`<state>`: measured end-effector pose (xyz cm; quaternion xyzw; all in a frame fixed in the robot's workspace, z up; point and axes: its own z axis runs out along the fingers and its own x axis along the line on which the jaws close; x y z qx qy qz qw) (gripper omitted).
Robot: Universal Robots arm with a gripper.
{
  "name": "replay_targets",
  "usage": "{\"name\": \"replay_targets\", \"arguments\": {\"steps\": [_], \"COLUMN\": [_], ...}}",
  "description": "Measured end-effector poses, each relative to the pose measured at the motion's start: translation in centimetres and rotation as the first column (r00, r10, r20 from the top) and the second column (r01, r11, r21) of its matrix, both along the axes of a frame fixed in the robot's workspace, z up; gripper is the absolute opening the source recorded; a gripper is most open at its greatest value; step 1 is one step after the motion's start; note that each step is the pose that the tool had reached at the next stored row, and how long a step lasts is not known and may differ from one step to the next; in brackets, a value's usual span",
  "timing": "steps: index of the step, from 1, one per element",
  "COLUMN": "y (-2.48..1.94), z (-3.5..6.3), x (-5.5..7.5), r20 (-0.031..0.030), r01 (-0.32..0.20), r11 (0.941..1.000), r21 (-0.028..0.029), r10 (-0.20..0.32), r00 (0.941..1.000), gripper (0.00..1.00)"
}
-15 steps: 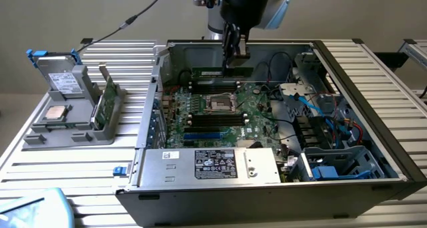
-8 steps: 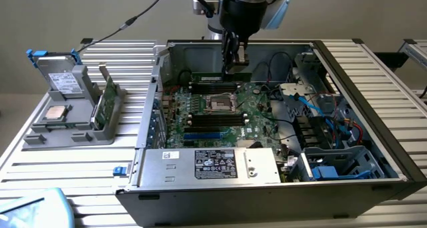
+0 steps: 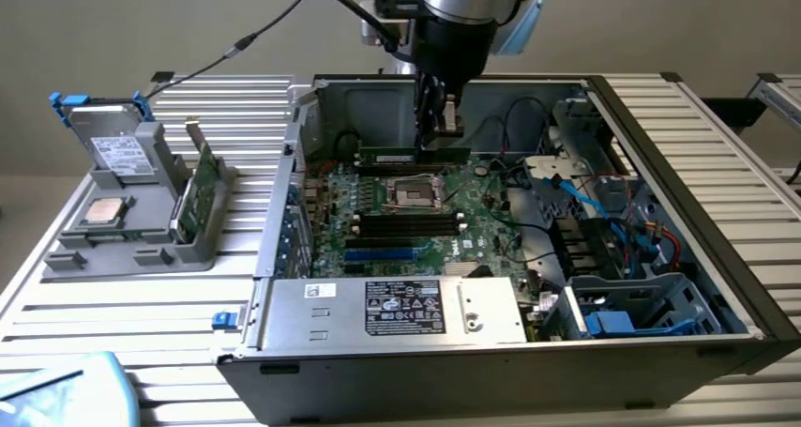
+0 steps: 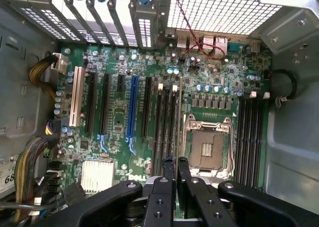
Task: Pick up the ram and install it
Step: 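Insert the ram into the slot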
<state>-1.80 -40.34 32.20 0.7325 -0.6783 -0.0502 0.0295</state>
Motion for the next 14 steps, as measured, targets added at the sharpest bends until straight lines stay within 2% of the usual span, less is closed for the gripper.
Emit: {"name": "replay_targets", "arguments": {"steps": [4, 6, 9, 14], "y": [-0.05, -0.21, -0.58, -1.49], "z": [-0.73, -1.09, -1.63, -2.56], "x": [-0.3, -0.4, -0.4, -0.5], "r20": [0.0000, 0.0001, 0.0000, 0.0001], "r01": [0.000, 0.000, 0.000, 0.000], "r11": [1.0000, 1.0000, 1.0000, 1.0000], "r21": [0.0001, 0.0000, -0.0001, 0.0001], "r10": [0.000, 0.000, 0.000, 0.000], "r00": [1.0000, 1.0000, 1.0000, 1.0000], "gripper": [0.14, 0.14, 0.14, 0.14]}}
